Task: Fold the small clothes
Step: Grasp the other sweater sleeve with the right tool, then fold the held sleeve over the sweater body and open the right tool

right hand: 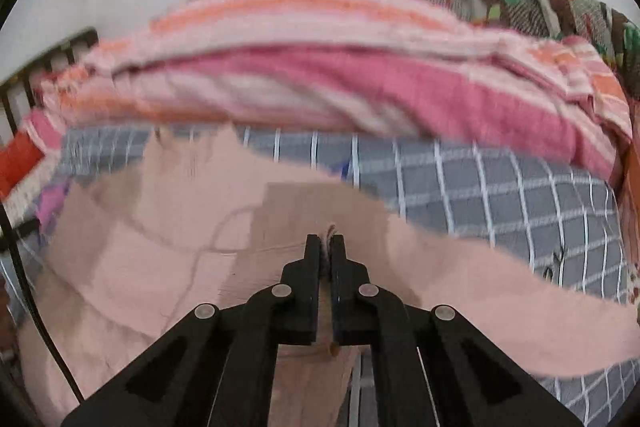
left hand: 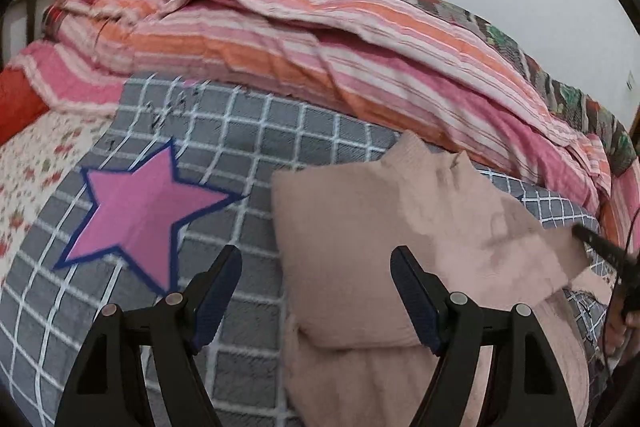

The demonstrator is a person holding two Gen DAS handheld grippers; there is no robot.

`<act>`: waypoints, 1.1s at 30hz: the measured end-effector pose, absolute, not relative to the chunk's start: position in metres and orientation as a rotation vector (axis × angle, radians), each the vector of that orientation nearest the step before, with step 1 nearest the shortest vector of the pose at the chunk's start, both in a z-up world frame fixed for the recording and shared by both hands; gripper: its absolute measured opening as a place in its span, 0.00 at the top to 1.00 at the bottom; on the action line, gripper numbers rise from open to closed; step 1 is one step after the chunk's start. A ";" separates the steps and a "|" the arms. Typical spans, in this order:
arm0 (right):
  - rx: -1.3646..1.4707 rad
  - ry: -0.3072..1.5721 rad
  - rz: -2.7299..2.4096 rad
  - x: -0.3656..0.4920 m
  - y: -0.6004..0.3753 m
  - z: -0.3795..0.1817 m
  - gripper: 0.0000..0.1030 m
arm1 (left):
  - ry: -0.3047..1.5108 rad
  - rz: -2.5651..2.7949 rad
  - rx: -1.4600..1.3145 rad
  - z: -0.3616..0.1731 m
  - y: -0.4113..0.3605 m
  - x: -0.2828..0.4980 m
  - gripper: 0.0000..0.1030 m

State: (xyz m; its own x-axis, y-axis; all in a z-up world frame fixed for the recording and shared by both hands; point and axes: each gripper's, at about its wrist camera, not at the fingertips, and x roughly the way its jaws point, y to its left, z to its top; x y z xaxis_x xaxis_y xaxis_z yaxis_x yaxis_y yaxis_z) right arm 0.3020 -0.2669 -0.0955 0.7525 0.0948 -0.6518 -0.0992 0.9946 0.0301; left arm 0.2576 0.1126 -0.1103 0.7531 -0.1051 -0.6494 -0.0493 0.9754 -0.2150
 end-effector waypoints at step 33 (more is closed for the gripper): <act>0.362 0.829 -0.273 0.176 -0.513 -0.143 0.31 | 0.824 -0.047 -0.183 -0.156 0.089 0.258 0.17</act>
State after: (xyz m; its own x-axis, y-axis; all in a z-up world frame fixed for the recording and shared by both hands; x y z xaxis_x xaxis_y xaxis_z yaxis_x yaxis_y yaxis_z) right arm 0.1765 -0.5126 -0.1433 0.6464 -0.0946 -0.7571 0.3733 0.9046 0.2057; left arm 0.2583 0.0895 -0.1558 0.6794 -0.1131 -0.7250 -0.0292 0.9831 -0.1807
